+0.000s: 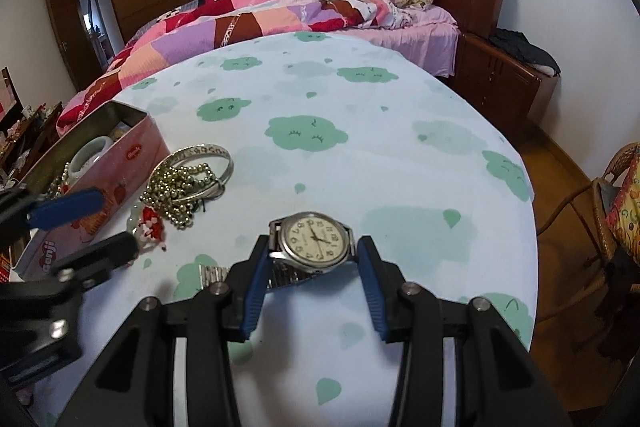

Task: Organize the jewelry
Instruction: 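Close right tool on the watch while left tool grips the red knot pendant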

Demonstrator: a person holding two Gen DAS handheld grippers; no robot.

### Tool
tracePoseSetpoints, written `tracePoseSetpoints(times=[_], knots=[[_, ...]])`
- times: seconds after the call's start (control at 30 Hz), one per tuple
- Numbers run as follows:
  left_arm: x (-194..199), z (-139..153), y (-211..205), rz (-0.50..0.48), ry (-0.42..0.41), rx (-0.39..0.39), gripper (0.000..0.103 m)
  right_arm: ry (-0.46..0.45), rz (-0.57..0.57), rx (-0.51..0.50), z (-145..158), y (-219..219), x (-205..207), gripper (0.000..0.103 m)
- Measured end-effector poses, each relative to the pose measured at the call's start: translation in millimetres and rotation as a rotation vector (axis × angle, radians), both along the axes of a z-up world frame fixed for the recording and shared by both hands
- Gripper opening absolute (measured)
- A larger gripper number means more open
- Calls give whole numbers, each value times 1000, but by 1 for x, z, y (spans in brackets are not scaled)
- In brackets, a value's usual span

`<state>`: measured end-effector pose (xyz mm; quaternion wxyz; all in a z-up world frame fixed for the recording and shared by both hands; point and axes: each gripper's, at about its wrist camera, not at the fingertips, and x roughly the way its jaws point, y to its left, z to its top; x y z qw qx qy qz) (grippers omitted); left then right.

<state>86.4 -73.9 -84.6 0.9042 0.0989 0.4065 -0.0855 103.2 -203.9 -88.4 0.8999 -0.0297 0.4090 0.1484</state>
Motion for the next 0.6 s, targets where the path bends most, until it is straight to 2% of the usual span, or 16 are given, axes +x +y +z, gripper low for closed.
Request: tracePoseSetpoints(times=[0.03,0.17,0.23,0.27,0.37,0.6], knots=[[2,-3,-1,-2,10,1,37,-3,2,-3,0,0,0,46],[8,-13,-3,-1,41,4,35,-11,7,-12,0,2,0,45],[10,-19,-4,-4,60,3,15,-13,9,-10,0,1,-1,45],[10,-20,-4,-8,67,0,8,-12,10,-10,0,1,-1,45],[7,-17,0,-6,56,-23,5,-14,10,-10,0,1,-1,45],[-15,6,10,-8,-9,-65,5,-40,14,-5,2,1,-5,45]])
